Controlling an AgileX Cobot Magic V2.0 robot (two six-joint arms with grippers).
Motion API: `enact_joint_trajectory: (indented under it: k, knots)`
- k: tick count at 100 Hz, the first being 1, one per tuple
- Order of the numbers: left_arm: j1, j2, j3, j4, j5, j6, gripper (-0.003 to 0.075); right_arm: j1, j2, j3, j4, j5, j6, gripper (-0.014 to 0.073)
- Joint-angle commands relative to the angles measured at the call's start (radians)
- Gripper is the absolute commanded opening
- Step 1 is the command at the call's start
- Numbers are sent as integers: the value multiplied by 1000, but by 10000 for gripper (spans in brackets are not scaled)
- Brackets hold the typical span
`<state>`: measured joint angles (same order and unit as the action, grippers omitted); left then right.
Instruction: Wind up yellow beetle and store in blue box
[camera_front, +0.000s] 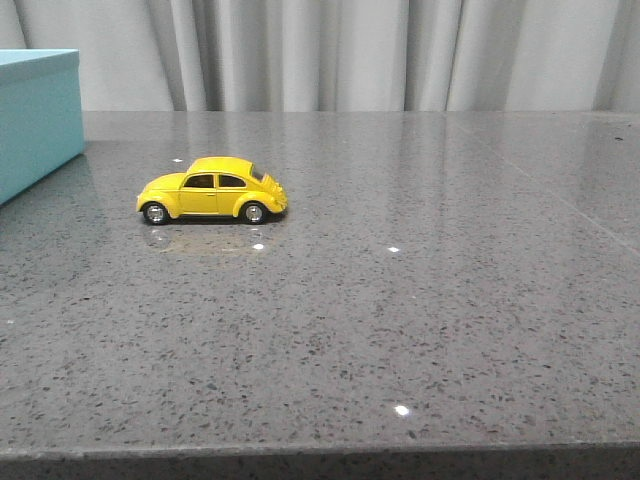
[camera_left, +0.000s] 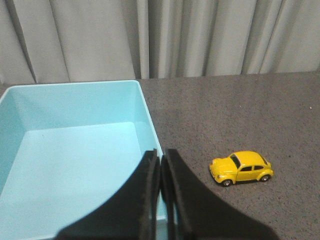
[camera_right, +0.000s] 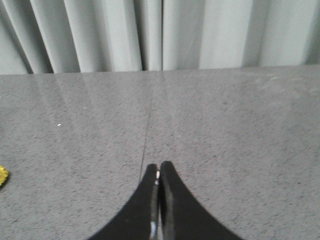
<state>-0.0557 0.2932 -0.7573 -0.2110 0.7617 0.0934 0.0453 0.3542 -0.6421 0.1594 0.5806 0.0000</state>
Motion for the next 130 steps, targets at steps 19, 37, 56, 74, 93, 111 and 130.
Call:
enact_joint_trajectory:
  k: [19, 37, 56, 74, 93, 111, 130]
  knots:
    - [-8, 186, -131, -21, 96, -2, -19, -5, 107, -86, 116, 6, 0, -68]
    - [-8, 244, -133, -23, 100, -2, -18, -5, 112, -86, 117, -9, 0, -68]
    - [-8, 248, -133, -23, 100, -2, 38, -5, 112, -86, 117, 8, -14, -27]
    - [-8, 248, -133, -23, 102, -2, 353, -5, 112, -86, 117, 10, -14, 291]
    - [-8, 248, -133, -23, 99, -2, 482, -5, 112, -86, 117, -1, -14, 580]
    - [-8, 248, -133, -23, 99, -2, 482, -5, 112, -86, 117, -33, -14, 582]
    - [-8, 248, -133, -23, 99, -2, 482, 23, 112, -86, 115, -69, -36, 582]
